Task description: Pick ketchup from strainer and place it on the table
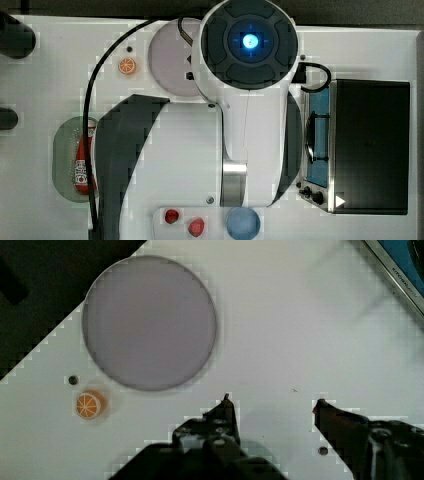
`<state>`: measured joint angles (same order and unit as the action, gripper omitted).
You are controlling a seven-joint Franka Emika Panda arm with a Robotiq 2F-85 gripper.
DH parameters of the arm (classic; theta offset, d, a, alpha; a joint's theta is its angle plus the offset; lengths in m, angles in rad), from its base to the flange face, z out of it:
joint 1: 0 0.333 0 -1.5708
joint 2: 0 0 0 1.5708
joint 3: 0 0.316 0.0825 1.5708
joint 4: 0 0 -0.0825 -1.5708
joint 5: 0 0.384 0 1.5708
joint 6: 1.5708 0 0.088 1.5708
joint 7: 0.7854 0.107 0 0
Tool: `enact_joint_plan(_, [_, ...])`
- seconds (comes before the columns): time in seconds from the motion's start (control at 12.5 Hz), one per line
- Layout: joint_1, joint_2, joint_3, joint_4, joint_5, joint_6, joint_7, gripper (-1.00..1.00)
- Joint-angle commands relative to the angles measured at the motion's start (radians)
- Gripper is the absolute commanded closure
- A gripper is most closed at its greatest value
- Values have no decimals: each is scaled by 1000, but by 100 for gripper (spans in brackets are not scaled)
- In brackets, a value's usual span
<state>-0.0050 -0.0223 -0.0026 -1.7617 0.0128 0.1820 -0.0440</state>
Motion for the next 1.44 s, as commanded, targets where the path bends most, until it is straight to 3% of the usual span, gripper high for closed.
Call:
enact_joint_plan(0.08, [10,-361,-43,-185,6,-217,70,-58])
enact_joint_plan(0.24, [21,-344,-18,-186,7,-216,70,-99])
enact_joint_plan(0.64, [66,-253,156,-185,9,-121,71,-100])
enact_joint_plan(1.12, [76,-93,432,-189,9,7,79,-100])
enact_joint_plan(1.44, [80,48,589,-219,2,184,85,-100])
